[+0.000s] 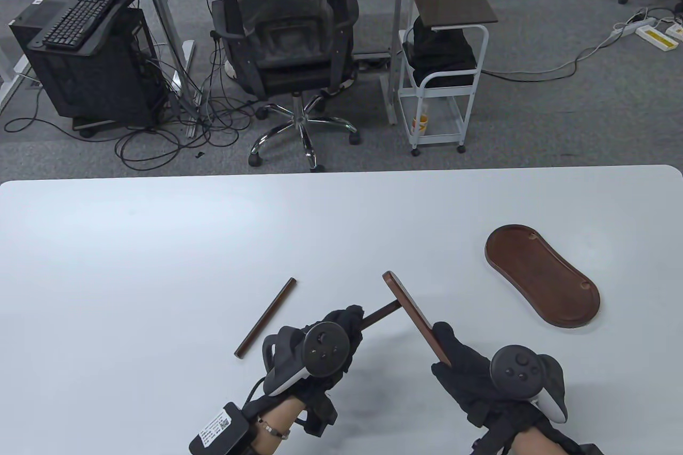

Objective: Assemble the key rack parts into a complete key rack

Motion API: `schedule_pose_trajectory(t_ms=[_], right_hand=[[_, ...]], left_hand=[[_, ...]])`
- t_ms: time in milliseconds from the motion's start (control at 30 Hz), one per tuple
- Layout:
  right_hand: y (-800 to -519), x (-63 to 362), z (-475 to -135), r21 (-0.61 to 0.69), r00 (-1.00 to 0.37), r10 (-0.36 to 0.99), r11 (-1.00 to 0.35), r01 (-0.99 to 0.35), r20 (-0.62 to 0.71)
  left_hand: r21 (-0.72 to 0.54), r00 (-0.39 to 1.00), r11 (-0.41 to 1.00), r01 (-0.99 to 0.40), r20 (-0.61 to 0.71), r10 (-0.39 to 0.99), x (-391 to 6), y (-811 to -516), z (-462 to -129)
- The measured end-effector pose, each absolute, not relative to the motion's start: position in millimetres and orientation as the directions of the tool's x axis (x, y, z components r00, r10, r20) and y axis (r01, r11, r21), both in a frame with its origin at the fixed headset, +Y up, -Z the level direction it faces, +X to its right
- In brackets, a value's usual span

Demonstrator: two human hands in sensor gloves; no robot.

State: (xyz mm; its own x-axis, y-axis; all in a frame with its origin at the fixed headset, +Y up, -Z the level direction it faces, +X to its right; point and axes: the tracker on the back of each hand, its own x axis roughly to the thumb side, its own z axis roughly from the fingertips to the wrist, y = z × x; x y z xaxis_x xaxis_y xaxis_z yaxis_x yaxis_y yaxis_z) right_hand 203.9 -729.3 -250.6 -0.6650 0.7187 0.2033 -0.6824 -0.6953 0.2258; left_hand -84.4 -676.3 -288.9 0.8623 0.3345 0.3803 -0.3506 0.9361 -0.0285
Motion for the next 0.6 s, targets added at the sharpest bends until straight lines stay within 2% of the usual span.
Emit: schedule_pose_trajectory(t_ms=[267, 600], right_hand=[[-730.7, 203.9, -249.6, 0.206, -0.672, 0.715, -0.7, -0.684, 0.196], [-733.4, 203.9, -249.4, 0.205, -0.652, 0.74, -0.672, -0.712, 0.164]], left_hand=[[-0.095, 0.822, 0.906, -0.413, 0.389, 0.416, -87.0, -675.6, -289.7], [-0.092, 0.782, 0.87, -0.484, 0.4, 0.478, -90.3, -673.5, -289.2]])
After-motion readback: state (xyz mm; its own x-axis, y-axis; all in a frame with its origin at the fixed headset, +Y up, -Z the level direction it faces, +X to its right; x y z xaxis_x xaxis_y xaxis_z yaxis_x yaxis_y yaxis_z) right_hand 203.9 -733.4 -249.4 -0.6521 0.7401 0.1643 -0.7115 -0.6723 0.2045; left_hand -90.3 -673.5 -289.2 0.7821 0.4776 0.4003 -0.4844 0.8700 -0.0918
